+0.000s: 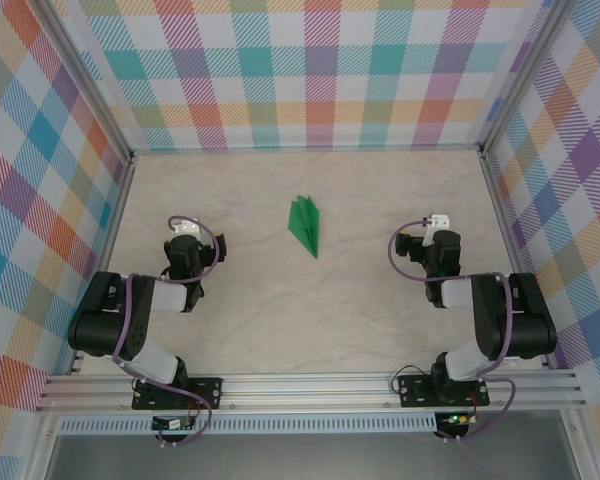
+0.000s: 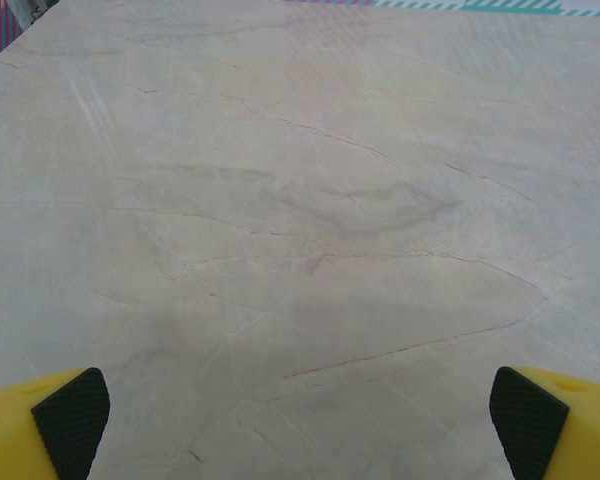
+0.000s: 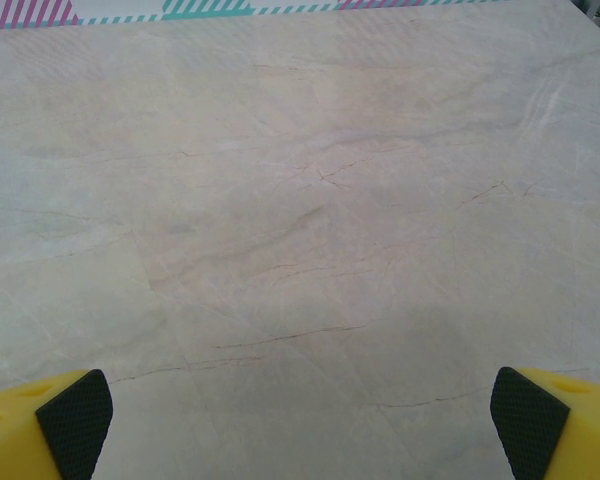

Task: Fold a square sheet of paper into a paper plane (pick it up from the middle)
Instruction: Reset both arms

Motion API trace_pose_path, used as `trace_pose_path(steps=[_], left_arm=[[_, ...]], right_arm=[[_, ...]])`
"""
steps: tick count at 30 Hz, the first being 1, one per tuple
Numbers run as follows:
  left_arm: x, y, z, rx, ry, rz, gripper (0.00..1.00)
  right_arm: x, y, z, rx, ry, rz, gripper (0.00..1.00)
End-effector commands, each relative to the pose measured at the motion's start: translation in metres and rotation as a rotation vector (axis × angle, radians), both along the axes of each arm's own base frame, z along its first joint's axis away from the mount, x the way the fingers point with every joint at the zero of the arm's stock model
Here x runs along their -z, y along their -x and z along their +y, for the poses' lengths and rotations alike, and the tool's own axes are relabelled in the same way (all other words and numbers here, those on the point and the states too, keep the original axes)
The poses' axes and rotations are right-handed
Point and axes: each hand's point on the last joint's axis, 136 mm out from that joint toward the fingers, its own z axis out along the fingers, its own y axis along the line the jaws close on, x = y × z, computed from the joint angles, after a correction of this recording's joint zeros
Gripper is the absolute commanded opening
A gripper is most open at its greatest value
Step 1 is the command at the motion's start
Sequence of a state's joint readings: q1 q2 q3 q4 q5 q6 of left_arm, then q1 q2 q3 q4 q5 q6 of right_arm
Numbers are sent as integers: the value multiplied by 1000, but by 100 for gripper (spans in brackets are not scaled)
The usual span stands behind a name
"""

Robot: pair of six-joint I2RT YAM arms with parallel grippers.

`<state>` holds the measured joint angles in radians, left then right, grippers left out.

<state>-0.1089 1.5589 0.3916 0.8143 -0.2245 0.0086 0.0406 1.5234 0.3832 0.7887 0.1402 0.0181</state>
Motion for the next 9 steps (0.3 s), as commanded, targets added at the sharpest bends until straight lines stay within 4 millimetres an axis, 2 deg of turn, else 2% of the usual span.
trace_pose_path(steps=[1, 9], left_arm=[[-7, -7, 2, -2, 5, -21, 100], [-7, -7, 2, -1, 6, -21, 100]], right_arm=[[-16, -10, 3, -15, -21, -58, 100], [-17, -9, 5, -27, -19, -65, 100]])
